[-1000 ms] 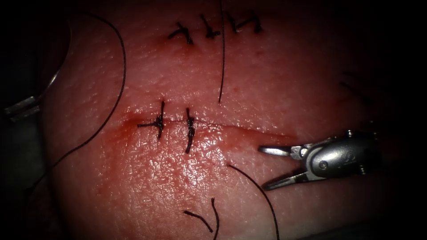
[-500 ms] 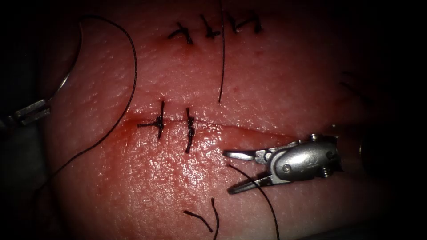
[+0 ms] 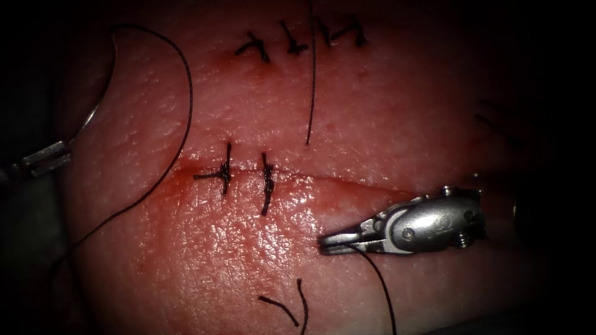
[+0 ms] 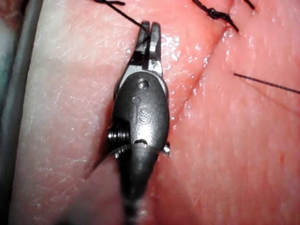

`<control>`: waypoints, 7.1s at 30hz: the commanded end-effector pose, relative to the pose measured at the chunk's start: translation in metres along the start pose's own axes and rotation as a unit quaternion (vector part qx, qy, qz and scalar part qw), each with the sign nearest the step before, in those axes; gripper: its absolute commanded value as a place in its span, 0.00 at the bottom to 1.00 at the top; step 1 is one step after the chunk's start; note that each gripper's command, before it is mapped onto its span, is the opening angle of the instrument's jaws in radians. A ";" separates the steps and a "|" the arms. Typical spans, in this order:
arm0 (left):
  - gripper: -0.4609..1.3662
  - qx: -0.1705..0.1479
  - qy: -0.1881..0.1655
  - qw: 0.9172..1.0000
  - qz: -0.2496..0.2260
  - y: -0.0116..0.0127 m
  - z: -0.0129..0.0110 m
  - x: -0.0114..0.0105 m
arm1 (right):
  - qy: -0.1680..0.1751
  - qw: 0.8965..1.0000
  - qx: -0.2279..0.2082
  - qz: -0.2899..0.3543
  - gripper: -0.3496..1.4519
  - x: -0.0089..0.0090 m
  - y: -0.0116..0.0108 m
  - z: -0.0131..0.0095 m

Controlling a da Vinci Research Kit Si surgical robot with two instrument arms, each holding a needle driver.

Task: Wound Closure
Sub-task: Pull suture through incision until only a short tail is left

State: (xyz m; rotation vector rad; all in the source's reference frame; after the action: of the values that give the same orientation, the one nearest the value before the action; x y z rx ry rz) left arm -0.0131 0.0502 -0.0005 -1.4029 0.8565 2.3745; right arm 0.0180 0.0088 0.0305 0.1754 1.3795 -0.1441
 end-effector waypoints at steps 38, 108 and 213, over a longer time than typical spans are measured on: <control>0.06 -0.010 0.004 1.000 -0.001 0.0001 0.0002 0.0001 | 0.005 0.980 0.195 -0.051 0.00 0.0089 -0.0145 0.0065; 0.06 -0.015 0.007 1.000 -0.004 0.0013 0.0006 0.0007 | -0.046 0.995 -0.093 0.008 0.71 -0.0018 0.0022 -0.0062; 0.06 -0.019 0.010 1.000 -0.006 0.0013 0.0004 0.0004 | -0.011 0.968 0.250 0.011 0.00 0.0084 -0.0170 0.0051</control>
State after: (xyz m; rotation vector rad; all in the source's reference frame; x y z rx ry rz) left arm -0.0142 0.0494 -0.0002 -1.4414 0.8187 2.3770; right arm 0.0208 -0.0087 0.0227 0.6034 1.2964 -0.4649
